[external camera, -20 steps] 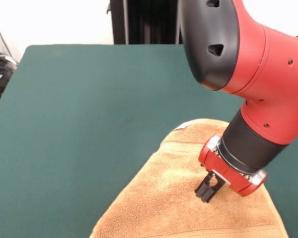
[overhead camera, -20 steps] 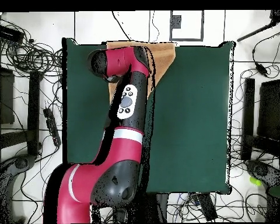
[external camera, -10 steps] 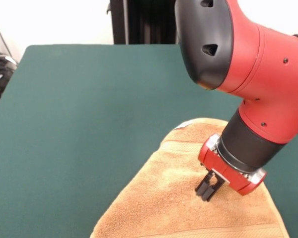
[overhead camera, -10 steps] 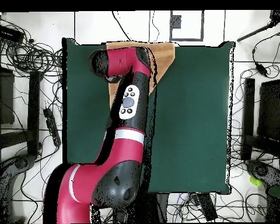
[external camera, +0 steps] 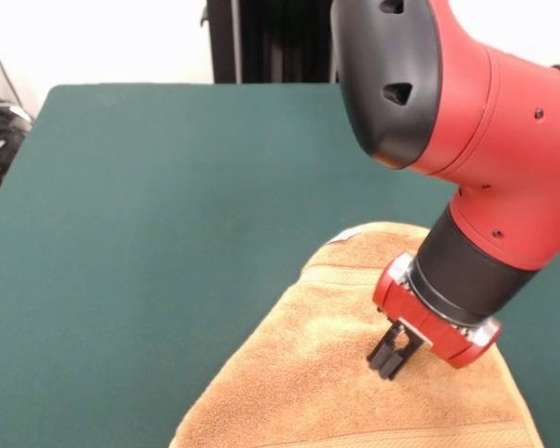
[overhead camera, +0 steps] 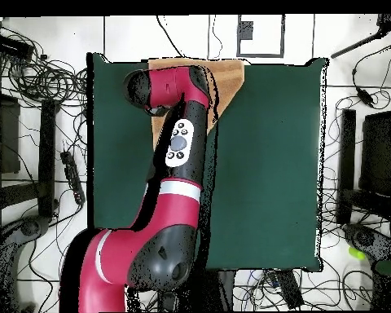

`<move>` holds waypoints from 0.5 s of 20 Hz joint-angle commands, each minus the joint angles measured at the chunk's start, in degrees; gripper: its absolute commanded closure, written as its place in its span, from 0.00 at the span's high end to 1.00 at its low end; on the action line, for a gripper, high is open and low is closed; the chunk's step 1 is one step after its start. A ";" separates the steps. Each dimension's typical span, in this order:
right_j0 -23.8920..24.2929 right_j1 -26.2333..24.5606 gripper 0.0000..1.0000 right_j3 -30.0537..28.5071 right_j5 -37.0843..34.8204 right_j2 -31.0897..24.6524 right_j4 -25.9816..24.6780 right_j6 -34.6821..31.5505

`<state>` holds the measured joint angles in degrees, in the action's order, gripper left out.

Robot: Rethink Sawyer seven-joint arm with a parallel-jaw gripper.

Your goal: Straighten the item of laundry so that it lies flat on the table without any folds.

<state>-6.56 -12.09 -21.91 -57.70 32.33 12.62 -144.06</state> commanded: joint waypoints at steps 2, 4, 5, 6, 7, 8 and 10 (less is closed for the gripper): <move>-3.96 -11.84 0.00 -8.99 -0.83 -4.79 -0.67 -12.91; -4.02 -13.03 0.00 -7.15 -3.14 -3.38 -0.30 -14.75; -3.92 -13.72 0.00 -5.97 -5.09 -2.60 0.01 -15.35; -3.69 -14.38 0.00 -4.79 -7.23 -2.05 0.44 -15.25; -3.46 -14.90 0.00 -3.85 -9.09 -1.63 0.90 -14.97; -3.25 -15.21 0.00 -3.28 -10.18 -1.46 1.31 -14.70; -3.09 -15.34 0.00 -3.03 -10.87 -1.39 1.67 -14.04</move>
<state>-6.97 -13.56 -19.79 -58.86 35.05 12.65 -144.06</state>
